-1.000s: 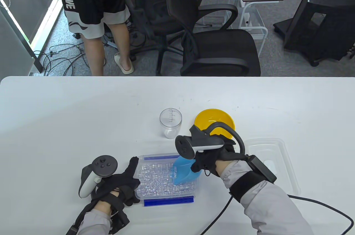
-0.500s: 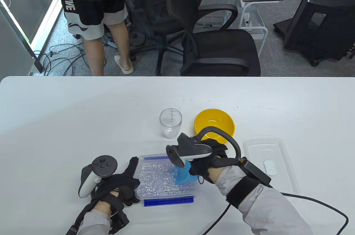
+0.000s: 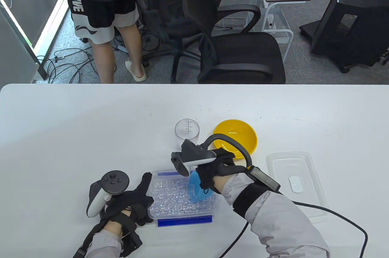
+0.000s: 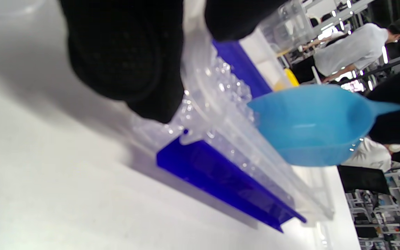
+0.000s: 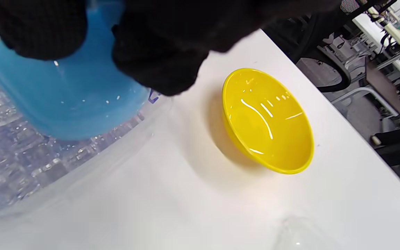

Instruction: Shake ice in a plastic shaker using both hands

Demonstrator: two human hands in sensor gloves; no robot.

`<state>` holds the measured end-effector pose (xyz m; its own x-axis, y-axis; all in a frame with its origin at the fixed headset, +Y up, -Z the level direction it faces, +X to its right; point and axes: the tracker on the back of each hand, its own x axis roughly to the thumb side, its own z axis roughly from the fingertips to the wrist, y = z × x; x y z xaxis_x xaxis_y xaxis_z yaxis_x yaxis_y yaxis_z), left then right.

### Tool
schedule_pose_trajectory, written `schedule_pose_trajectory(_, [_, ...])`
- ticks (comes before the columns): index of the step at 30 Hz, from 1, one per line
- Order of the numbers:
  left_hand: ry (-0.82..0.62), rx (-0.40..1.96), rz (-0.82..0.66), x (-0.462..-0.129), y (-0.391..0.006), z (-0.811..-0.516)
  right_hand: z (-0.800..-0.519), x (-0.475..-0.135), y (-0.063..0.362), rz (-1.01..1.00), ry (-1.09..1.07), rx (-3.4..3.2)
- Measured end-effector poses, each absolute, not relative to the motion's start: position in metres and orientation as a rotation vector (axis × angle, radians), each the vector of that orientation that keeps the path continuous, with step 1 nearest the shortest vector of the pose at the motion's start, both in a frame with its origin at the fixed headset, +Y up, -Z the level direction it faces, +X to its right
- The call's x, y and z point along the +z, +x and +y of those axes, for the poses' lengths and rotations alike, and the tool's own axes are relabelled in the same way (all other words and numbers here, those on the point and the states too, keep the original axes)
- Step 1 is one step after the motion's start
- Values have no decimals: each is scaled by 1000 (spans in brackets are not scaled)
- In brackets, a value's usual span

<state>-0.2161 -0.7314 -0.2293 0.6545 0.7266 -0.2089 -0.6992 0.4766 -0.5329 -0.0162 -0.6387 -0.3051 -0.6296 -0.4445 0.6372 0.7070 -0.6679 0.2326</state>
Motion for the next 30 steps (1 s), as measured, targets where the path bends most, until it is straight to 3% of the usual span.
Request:
schedule_pose_trajectory(4, [-625,875,-51,-229,-216,-731,-642,-310,-31,-616,-701,-2220])
schedule_pose_trajectory(15, [-622,850,-55,-229,-214,-729,-643,-317,36,-515,-857,-2561])
schedule_pose_trajectory(21, [-620,852,-54,-229,-215,-730,-646,-325,25,-654,-732,-2522])
schedule_pose_trajectory(25, [-623,855,-57,-230,-215,-730,-649,-321,3,-596,-743,-2379])
schedule_pose_trajectory(30, [-622,842,-57,-229,-214,-729,-663,-328,32,-581,-860,-2544])
